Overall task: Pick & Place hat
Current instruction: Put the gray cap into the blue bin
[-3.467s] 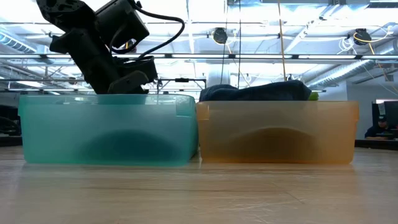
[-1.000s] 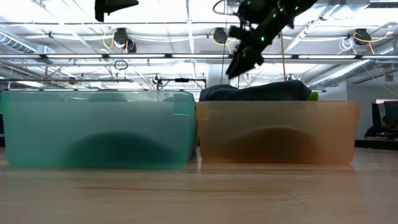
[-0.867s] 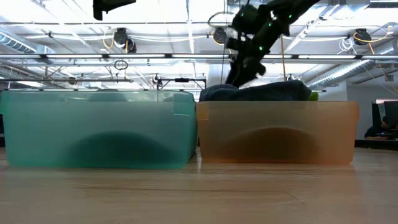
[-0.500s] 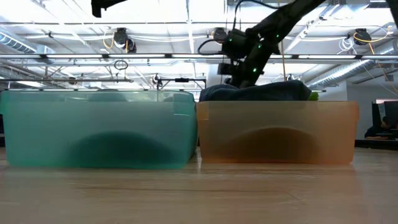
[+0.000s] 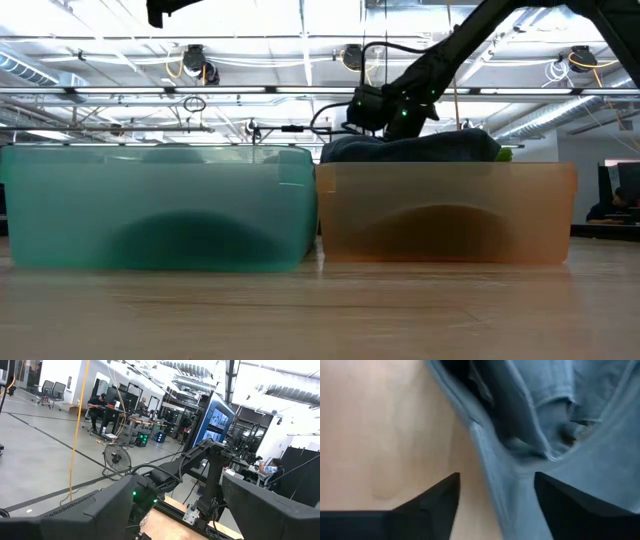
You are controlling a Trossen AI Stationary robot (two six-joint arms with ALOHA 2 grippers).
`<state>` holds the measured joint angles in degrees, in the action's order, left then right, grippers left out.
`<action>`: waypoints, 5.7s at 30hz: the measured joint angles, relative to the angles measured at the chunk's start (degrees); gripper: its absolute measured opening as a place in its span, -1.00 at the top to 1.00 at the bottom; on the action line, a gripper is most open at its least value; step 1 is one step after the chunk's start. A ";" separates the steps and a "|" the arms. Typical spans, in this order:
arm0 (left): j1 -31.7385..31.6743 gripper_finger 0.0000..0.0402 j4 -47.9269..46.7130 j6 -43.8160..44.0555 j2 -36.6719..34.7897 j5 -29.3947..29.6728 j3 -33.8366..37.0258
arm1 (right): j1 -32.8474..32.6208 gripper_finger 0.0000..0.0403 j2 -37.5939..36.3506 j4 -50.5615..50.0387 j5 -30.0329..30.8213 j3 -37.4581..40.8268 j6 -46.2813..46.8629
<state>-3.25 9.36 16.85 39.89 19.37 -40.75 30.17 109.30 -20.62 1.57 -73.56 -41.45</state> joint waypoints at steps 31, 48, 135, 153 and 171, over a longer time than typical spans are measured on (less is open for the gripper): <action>-0.31 -0.56 -23.12 -17.49 4.04 -7.56 -19.56 | -7.60 1.00 -25.45 1.50 -9.40 0.00 23.75; -0.08 -0.56 -59.44 -24.83 24.68 -17.51 -61.93 | -17.27 1.00 -30.58 17.54 -33.21 -0.83 46.73; 15.51 0.93 -82.57 -10.62 44.20 -25.10 -77.29 | -18.72 0.13 -43.84 26.38 -19.77 -0.94 55.79; 19.15 0.93 -72.15 -11.90 43.93 -24.26 -56.99 | -18.49 0.13 -43.58 25.96 -19.66 -0.94 54.30; 18.53 0.93 -63.06 -7.86 43.66 -14.39 -40.97 | -18.51 0.15 -43.58 25.98 -19.67 -0.92 54.01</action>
<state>15.29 -53.70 8.98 83.55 4.98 -81.72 11.66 65.71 5.37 -18.10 -74.48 12.56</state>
